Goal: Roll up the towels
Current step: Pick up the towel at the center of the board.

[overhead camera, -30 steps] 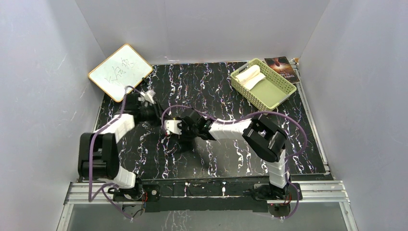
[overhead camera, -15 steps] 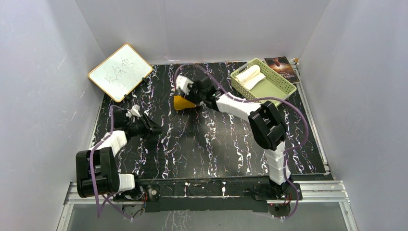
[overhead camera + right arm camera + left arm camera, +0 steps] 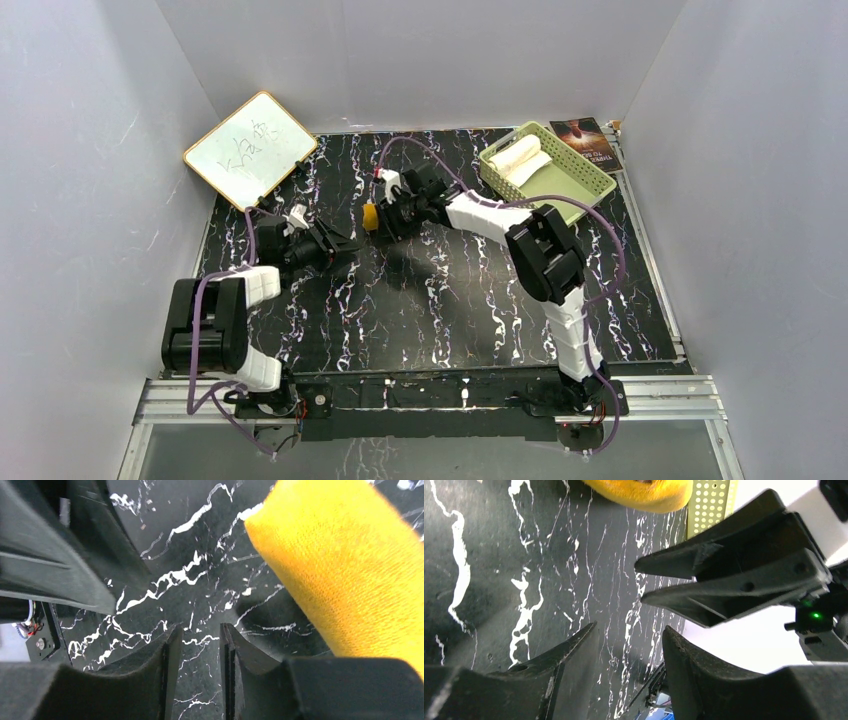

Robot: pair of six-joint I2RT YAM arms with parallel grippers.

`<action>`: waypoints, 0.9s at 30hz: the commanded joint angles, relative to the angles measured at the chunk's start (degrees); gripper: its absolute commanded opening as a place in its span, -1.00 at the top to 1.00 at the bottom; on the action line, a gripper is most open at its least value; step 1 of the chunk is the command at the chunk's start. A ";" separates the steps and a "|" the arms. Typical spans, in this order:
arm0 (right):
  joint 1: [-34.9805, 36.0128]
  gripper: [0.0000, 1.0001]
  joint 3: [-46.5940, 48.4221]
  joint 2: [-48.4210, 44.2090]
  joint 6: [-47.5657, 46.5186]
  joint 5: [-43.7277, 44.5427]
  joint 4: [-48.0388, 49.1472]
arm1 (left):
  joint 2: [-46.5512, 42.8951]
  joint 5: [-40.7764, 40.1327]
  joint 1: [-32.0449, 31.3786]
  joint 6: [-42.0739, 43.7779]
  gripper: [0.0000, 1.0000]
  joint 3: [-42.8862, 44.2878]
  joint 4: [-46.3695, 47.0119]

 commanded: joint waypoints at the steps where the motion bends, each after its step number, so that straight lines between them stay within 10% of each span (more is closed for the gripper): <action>1: -0.47 0.34 4.54 -7.89 -7.30 -0.93 2.08 | 2.64 -0.71 -0.92 -0.86 0.03 4.15 3.61; 8: 0.72 0.06 -4.77 -21.83 -15.35 9.68 10.40 | 7.54 -0.98 -1.72 -1.44 0.03 7.50 5.22; 9: 0.47 -0.76 -13.89 -26.52 -12.46 11.58 22.96 | 7.55 -0.99 -1.68 -0.95 0.03 7.95 4.61; 10: 0.25 -0.94 -20.69 -30.00 -7.65 14.70 33.37 | 7.49 -0.99 -1.68 -0.24 0.03 8.43 3.52; 13: -1.70 -0.95 -30.30 -31.91 5.69 17.87 47.33 | 6.30 -1.35 -1.48 2.89 0.03 10.30 -1.11; 17: -1.32 -0.55 -7.97 -19.58 -15.72 13.51 12.76 | 2.49 -1.16 0.48 7.14 0.02 12.72 -8.79; 23: -1.93 -0.64 -17.21 -18.95 -41.62 10.43 23.94 | -0.98 6.13 8.03 9.33 0.01 12.82 -13.53; 27: -4.56 -0.63 -1.15 -8.80 -49.94 -0.97 4.67 | -1.04 9.23 9.40 14.66 0.01 15.59 -20.05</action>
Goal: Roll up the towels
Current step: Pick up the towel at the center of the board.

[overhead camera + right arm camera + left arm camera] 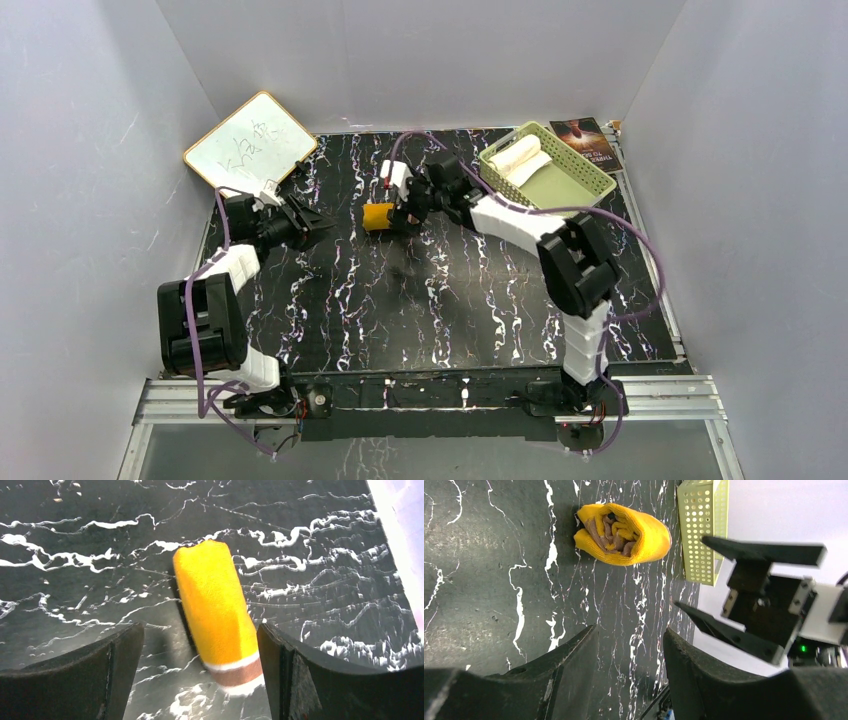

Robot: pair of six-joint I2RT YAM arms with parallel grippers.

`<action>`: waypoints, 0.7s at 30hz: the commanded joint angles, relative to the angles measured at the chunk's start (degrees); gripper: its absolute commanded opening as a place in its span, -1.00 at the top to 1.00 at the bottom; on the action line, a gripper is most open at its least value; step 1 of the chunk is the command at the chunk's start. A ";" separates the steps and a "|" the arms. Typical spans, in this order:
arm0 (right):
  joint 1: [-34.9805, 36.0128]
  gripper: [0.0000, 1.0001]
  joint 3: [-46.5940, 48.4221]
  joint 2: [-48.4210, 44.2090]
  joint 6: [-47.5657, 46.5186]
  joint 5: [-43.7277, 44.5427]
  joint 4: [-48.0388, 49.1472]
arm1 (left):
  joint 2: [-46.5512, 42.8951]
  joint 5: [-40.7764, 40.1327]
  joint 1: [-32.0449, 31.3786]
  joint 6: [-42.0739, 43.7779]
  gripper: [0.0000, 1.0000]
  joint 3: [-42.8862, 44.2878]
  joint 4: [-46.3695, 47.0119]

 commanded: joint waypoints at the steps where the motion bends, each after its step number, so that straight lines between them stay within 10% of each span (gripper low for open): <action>1: -2.84 -0.64 18.19 9.58 -17.58 -11.83 -17.67 | -1.76 6.70 0.83 6.05 0.01 3.43 -8.01; 21: -1.31 -0.44 35.61 25.78 -26.68 -12.79 -31.78 | 0.90 11.90 2.12 11.21 0.01 3.61 -10.65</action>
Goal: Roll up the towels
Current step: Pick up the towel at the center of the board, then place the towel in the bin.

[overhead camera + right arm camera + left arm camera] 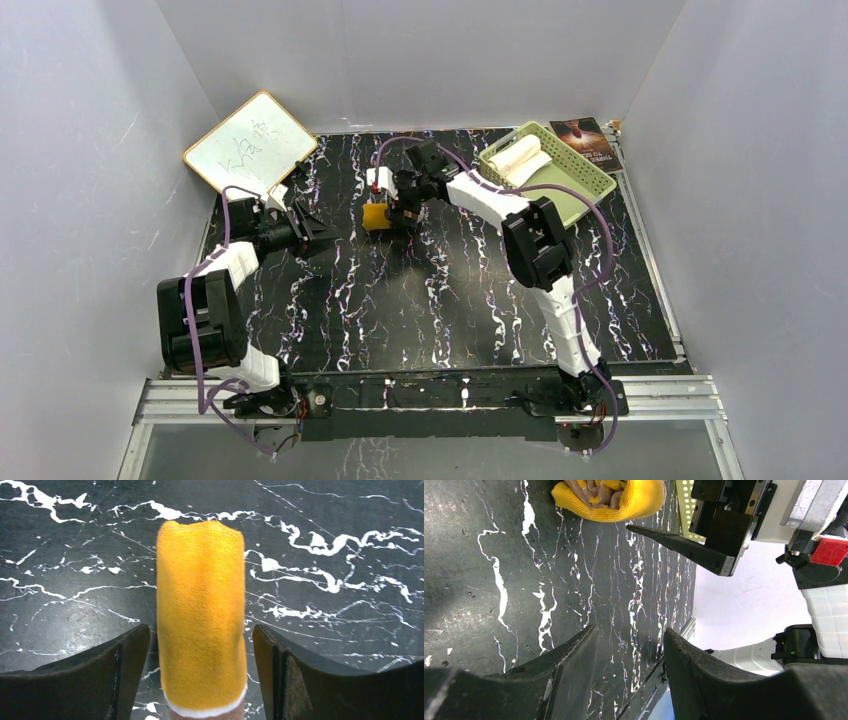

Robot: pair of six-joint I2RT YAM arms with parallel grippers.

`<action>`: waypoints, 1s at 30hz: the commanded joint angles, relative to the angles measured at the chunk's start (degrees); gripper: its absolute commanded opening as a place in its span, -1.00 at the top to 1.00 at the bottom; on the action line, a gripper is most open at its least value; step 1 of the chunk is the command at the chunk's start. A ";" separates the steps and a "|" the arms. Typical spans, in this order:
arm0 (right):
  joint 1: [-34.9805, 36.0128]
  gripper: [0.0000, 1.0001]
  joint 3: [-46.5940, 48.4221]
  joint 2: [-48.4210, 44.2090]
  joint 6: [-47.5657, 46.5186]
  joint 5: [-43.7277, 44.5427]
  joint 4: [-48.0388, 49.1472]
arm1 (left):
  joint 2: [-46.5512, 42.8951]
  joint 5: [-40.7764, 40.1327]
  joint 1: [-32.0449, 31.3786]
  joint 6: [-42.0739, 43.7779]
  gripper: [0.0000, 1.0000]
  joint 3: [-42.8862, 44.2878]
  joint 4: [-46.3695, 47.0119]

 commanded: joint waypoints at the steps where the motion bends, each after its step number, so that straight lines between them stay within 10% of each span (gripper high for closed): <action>1: 1.18 -0.35 3.75 2.44 -2.99 -2.78 -2.70 | 0.04 2.51 0.40 0.72 0.01 1.72 -0.74; 8: 1.72 0.15 4.25 3.84 -3.12 -2.62 -3.37 | 0.23 2.34 0.51 0.98 0.01 1.97 -1.17; 12: 1.54 1.00 1.91 1.19 -0.61 -2.66 0.96 | -0.77 1.47 0.51 1.87 0.01 2.54 -2.85; 16: -0.66 1.00 -5.14 -6.91 17.06 -1.53 18.12 | -1.64 0.93 0.51 2.41 0.01 4.01 -4.61; 20: -2.00 1.00 -17.29 -18.64 38.97 20.59 38.45 | -2.46 0.14 0.51 2.10 0.01 6.48 -6.22; 25: -4.08 1.00 -14.25 -27.04 50.17 42.44 30.93 | -2.76 -0.64 0.42 1.65 0.02 9.30 -8.38; 30: -12.25 1.00 -3.43 -27.88 60.56 45.22 11.86 | -3.45 -2.12 -0.19 1.09 0.03 11.42 -10.26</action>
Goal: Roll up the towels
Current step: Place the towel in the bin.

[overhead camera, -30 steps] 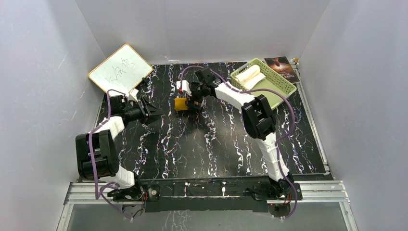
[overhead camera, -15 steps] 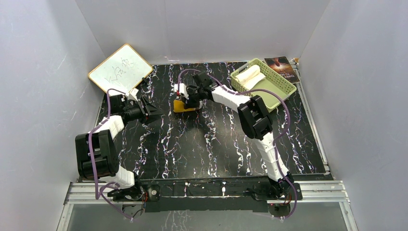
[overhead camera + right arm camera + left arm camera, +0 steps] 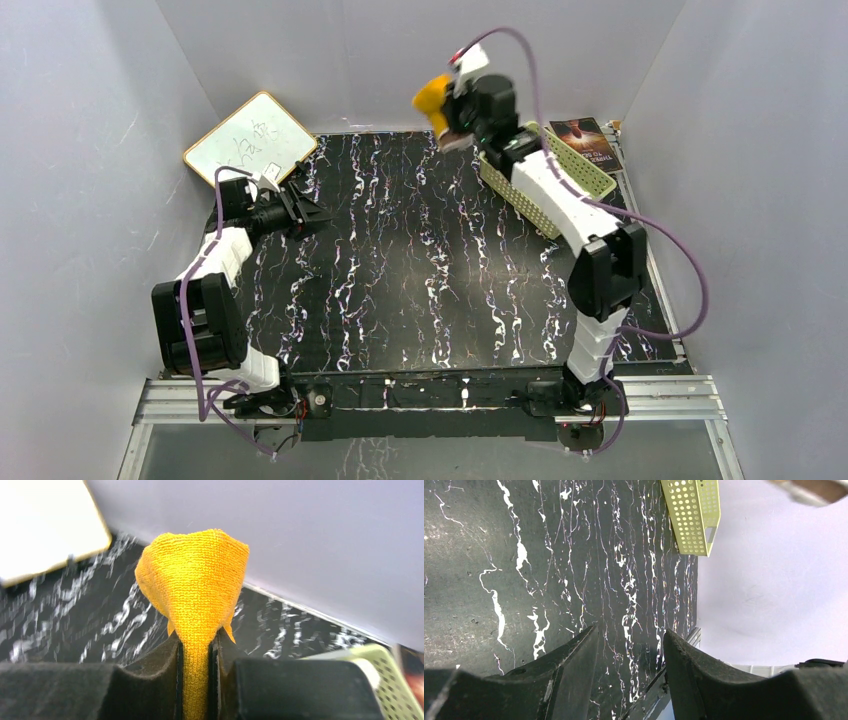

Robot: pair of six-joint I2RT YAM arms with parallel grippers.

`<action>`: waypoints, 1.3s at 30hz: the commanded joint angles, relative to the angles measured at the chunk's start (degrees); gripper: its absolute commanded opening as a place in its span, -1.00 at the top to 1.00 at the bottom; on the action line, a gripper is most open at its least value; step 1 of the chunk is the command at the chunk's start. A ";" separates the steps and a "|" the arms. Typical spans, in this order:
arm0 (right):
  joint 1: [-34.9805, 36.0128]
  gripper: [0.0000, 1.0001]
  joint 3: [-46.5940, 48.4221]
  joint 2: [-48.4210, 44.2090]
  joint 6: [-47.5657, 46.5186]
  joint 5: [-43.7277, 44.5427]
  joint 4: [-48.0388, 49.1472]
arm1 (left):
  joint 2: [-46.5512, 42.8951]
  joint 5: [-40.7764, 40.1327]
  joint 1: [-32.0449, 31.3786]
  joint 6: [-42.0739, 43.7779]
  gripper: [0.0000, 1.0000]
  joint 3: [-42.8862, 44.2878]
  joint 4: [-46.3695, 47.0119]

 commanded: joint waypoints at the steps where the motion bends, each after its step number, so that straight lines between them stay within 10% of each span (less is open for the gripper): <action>1: -8.38 1.00 9.19 -2.61 16.29 9.37 -12.56 | -3.19 -0.85 -0.57 -0.66 0.03 3.20 -4.17; 11: -28.80 1.00 0.27 -2.47 44.13 9.05 -18.45 | -5.11 -8.39 -9.79 -1.11 0.04 5.85 -8.60; 26: -30.73 1.00 18.47 17.08 63.89 24.92 -43.04 | -2.66 -10.80 -14.37 -0.89 0.04 5.62 -9.45; 39: -27.02 1.00 22.64 21.03 63.39 32.05 -51.27 | 0.93 -9.78 -14.37 2.22 0.04 6.51 -12.21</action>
